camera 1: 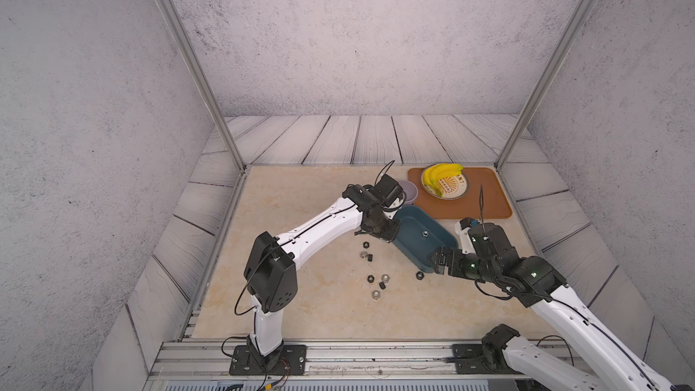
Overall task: Put the nuts on the desktop into the storage box
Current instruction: Place the nut in the storage box.
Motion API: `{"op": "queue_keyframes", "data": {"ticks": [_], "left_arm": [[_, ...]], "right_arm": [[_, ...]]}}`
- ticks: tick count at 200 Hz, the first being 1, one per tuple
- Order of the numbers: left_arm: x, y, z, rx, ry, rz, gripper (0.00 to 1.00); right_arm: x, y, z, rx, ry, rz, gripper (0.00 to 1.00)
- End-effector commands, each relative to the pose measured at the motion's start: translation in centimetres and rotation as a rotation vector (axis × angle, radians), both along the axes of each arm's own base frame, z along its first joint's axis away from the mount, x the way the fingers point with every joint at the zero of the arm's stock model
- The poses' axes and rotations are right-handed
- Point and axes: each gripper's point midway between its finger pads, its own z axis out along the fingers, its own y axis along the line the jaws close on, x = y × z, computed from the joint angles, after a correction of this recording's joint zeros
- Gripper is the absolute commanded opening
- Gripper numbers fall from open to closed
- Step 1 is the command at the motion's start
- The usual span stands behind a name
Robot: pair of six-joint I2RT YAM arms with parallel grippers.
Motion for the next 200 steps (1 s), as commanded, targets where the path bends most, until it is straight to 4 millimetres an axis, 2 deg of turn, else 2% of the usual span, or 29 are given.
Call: {"op": "queue_keyframes", "data": {"ticks": [1, 37, 123, 200], "left_arm": [[0.4, -0.4, 0.3, 0.011, -0.016, -0.021, 0.23], [1.9, -1.8, -0.3, 0.007, -0.045, -0.034, 0.23], [4.6, -4.7, -2.5, -0.028, -0.135, -0.085, 0.22], [7.0, -7.3, -5.6, -0.038, -0.24, -0.177, 0.22]], "right_arm": [[0.7, -1.0, 0.7, -0.037, -0.116, -0.012, 0.99], [0.8, -2.8, 0.7, -0.058, -0.184, -0.096, 0.99], [0.3, -4.0, 0.5, -0.079, -0.22, -0.121, 0.99], [0.3, -4.4, 0.0, -0.078, -0.208, -0.157, 0.99]]}}
